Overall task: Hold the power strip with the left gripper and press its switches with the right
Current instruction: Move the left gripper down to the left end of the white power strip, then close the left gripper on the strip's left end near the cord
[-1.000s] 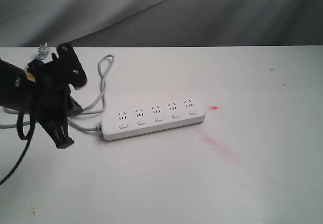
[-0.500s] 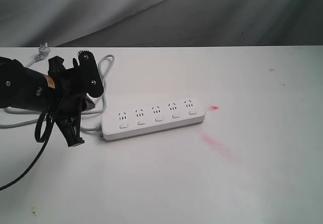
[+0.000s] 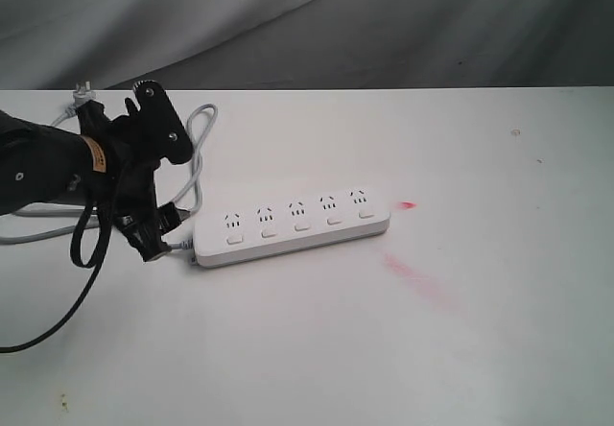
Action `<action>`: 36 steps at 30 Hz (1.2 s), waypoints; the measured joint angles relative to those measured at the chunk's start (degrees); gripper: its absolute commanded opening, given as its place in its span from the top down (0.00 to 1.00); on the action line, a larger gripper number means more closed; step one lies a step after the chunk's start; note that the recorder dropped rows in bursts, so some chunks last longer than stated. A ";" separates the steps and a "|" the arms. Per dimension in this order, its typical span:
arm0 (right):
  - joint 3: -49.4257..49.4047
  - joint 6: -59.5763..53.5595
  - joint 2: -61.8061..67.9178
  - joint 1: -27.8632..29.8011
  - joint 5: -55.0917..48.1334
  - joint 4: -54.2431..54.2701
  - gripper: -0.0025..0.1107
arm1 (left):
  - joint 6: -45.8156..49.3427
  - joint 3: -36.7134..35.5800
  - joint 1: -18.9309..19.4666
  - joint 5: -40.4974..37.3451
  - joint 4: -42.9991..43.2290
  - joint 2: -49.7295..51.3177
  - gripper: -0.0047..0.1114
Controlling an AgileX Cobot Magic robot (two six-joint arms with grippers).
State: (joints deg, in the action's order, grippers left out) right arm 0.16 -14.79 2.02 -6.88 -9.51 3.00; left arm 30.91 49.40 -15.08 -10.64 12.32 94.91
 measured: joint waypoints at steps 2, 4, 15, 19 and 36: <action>0.00 0.00 0.00 0.00 0.00 0.00 0.98 | -2.50 0.00 0.00 -0.11 0.40 0.35 0.37; 0.00 0.00 0.00 0.00 0.00 0.00 0.98 | -5.48 0.00 0.00 -0.01 1.97 0.35 0.37; 0.00 0.00 0.00 0.00 0.00 0.00 0.98 | -11.88 0.00 0.00 0.43 2.99 0.50 0.37; 0.00 0.00 0.00 0.00 0.00 0.00 0.98 | -11.88 0.00 0.00 0.57 2.99 2.01 0.37; 0.00 0.00 0.00 0.00 0.00 0.00 0.98 | -13.55 0.00 0.00 9.79 4.06 4.53 0.37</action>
State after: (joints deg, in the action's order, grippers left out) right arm 0.16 -14.79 2.02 -6.88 -9.51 3.00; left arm 17.37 49.40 -15.08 -0.86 16.38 99.44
